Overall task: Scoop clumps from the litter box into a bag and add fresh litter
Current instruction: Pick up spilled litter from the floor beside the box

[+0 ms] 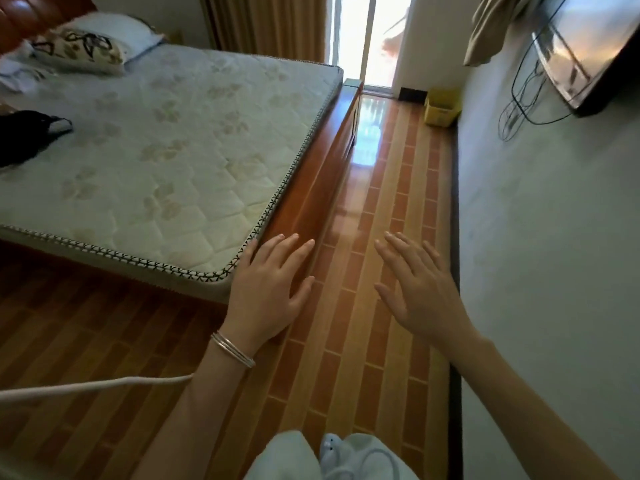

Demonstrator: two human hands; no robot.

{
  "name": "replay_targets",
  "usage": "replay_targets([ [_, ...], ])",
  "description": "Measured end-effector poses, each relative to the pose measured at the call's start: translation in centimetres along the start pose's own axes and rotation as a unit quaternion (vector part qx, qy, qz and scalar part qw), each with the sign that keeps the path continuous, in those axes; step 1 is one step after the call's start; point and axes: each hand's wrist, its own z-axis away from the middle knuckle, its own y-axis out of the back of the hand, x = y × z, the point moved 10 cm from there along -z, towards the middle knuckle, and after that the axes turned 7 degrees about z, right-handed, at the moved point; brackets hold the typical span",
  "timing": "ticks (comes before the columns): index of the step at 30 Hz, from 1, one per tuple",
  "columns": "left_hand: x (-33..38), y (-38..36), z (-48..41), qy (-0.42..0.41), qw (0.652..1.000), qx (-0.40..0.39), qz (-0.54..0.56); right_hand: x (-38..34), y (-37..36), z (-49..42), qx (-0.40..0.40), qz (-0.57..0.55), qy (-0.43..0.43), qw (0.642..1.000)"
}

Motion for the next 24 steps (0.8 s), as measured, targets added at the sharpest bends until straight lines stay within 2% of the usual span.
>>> replay_targets([
  [10, 1.5, -3.9, -12.6, -0.075, 0.997, 0.0, 0.017, 9.0, -2.2, -7.1, 0.01, 0.021, -0.069, 0.997],
  [24, -4.6, -8.8, -36.4, -0.148, 0.988, -0.034, 0.023, 19.5, -7.3, -26.5, -0.013, 0.057, -0.132, 0.99],
])
